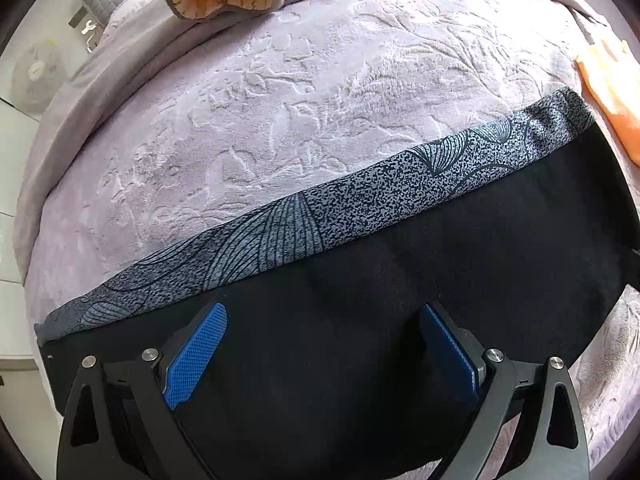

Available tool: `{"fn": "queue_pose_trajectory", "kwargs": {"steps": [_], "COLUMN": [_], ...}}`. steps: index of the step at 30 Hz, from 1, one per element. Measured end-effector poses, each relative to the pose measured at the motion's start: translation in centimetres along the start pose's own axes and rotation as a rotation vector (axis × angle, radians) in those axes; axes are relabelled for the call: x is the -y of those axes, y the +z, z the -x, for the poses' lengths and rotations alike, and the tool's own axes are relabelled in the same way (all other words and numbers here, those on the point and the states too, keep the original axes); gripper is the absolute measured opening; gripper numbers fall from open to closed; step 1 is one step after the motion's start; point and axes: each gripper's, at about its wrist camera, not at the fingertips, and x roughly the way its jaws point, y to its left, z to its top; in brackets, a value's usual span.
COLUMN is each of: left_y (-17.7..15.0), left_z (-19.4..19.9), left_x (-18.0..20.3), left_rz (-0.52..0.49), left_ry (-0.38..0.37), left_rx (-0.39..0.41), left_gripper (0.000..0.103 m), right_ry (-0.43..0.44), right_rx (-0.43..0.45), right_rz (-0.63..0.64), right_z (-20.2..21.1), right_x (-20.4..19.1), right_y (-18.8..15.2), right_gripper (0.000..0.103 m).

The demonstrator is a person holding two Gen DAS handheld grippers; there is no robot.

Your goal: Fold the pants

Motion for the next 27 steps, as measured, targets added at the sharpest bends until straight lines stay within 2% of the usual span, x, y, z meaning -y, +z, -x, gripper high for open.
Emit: {"fn": "queue_pose_trajectory", "kwargs": {"steps": [5, 14, 27], "left_y": [-0.5, -2.5, -3.2], "left_z": [0.9, 0.7, 1.0], "left_x": [-0.8, -2.0, -1.1], "left_rz": [-0.001, 0.013, 0.009], "left_ry": [0.000, 0.017, 0.006], "left_rx": [0.013, -0.018, -0.021], "left_gripper": [0.098, 0.098, 0.098], "right_ry": [0.011, -0.050, -0.060], "right_rx": [-0.032, -0.088, -0.089], "right_rz": [0.000, 0.026, 0.049], "right_z": [0.5, -0.1, -0.1], "right_x": [-0.4, -0.6, -0.9], "right_y": [-0.6, -2.1, -1.7], "right_gripper": [0.040, 0.040, 0.040]}}
